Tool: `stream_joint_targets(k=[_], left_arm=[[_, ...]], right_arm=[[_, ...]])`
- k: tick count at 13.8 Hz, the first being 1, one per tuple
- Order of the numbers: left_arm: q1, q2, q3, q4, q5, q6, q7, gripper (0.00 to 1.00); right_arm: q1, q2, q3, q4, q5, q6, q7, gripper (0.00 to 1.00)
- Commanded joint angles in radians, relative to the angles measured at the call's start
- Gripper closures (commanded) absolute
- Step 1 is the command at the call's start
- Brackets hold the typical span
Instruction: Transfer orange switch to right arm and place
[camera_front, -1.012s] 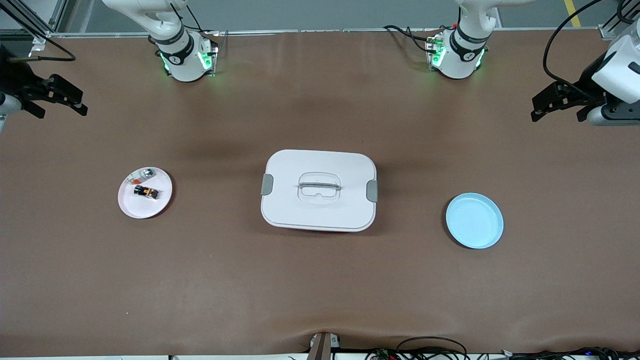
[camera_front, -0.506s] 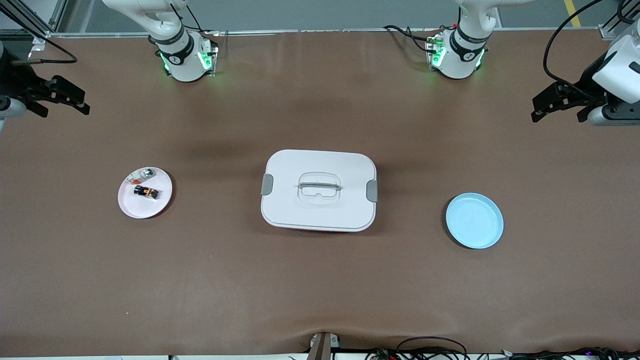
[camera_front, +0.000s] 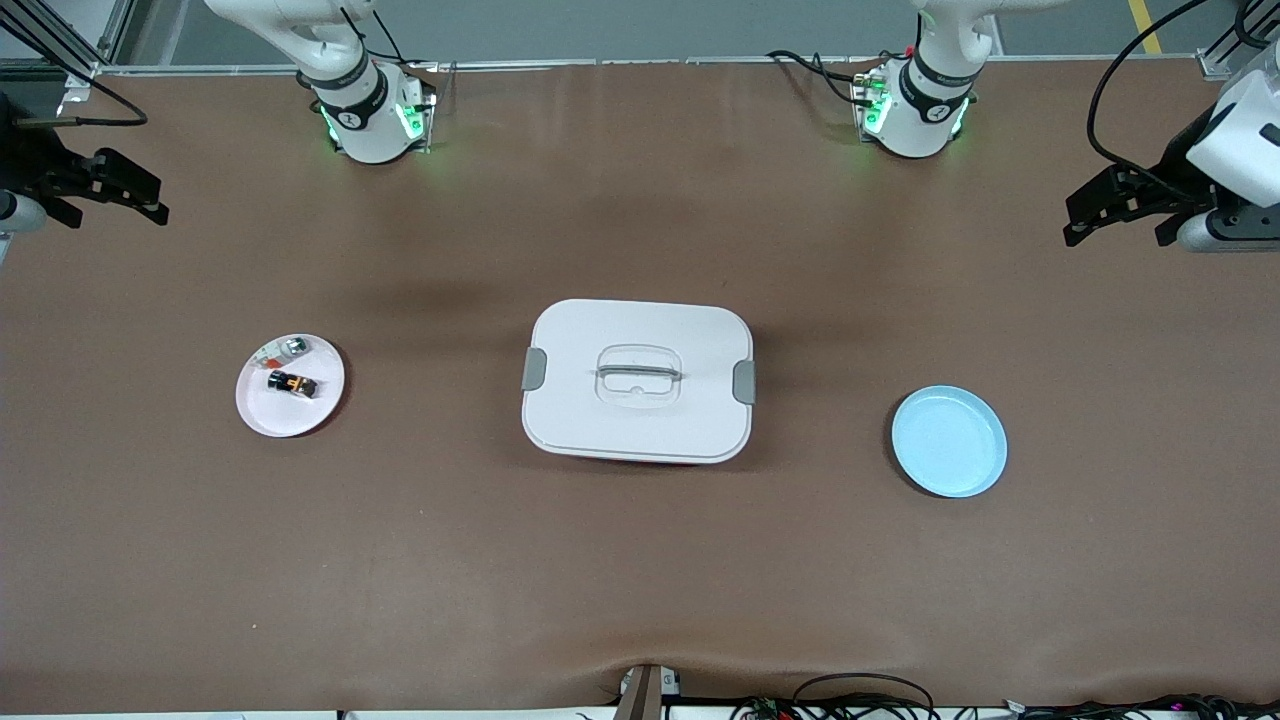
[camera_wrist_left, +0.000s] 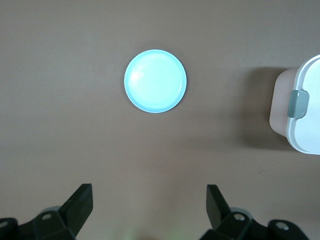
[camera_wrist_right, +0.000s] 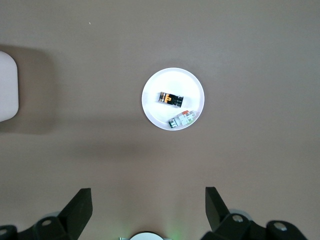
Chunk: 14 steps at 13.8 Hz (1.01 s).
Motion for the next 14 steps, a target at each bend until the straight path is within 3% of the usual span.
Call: stream_joint_targets(k=[1,14], left_arm=[[0.009,0.012,-0.003,0.027,-0.011,0.007,0.022,0.0],[0.002,0.049,-0.001,0.064,0.004,0.005,0.022,0.0]], right_arm=[[-0.004,0.013,0.009,0.029,-0.015,-0.02,0.012,0.0],[-0.004,0.018,0.01,0.029,-0.012,-0.022,0.002,0.0]])
